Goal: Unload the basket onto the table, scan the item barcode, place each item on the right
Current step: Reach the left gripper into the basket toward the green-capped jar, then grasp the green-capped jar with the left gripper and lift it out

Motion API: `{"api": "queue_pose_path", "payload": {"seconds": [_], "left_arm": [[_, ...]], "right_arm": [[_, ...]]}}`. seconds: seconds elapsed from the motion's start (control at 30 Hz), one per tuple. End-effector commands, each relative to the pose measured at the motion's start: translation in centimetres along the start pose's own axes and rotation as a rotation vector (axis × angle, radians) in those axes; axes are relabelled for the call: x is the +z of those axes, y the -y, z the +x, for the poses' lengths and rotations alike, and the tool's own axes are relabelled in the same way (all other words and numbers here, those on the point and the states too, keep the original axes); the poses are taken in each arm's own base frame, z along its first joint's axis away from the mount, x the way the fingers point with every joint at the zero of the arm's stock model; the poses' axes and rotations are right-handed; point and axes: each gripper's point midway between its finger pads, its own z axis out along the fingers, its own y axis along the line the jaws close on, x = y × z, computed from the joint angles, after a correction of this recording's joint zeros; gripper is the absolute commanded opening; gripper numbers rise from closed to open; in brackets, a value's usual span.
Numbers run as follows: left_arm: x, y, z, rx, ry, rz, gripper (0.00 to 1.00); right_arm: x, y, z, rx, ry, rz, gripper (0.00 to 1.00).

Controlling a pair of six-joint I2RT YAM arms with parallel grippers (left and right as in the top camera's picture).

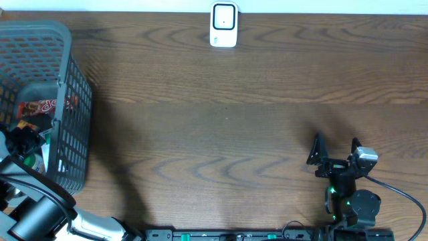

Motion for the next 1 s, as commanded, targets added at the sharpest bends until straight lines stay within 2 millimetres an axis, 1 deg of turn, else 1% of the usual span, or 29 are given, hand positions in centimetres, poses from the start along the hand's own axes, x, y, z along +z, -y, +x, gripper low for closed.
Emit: {"api": "queue_pose_path", "payload": {"seconds": [0.0,0.13,0.33,0.5,0.57,0.73,0.83,0.9,0.97], "left_arm": [[0.7,0.0,0.5,-0.026,-0.027,0.003,0.97],[1.1,0.1,0.9,-0.071,-0.034,0.002,0.97],[2.5,0.3,2.2,-0.067,-0.056,0.0,0.97],[3.2,0.4,2.7,-0.067,-0.055,0.0,0.97],[3.3,0.4,2.6,-0.068,-0.049,0.001,0.95],[3.2,0.4,2.3,-0.07,-0.037,0.001,0.82],[3.0,0.3,1.9,-0.072,-0.019,-0.003,0.8],[2.5,0.1,1.5,-0.075,-0.002,-0.008,0.75],[2.0,0.1,1.1,-0.078,0.014,-0.006,0.74]], "right_arm": [[0.0,-0.1,0.1,0.001,-0.001,-0.002,0.99],[0.0,-0.1,0.1,0.001,-0.001,-0.002,0.99],[0.0,-0.1,0.1,0.001,-0.001,-0.002,0.99],[0.0,-0.1,0.1,0.001,-0.001,-0.002,0.99],[0.0,-0.1,0.1,0.001,-0.001,-0.002,0.99],[0.0,-0.1,0.1,0.001,-0.001,-0.002,0.99],[0.0,-0.1,0.1,0.001,-0.001,-0.002,0.99],[0.0,-0.1,0.1,0.001,-0.001,-0.002,0.99],[0.0,-0.1,0.1,0.001,-0.001,-0.002,0.99]]}}
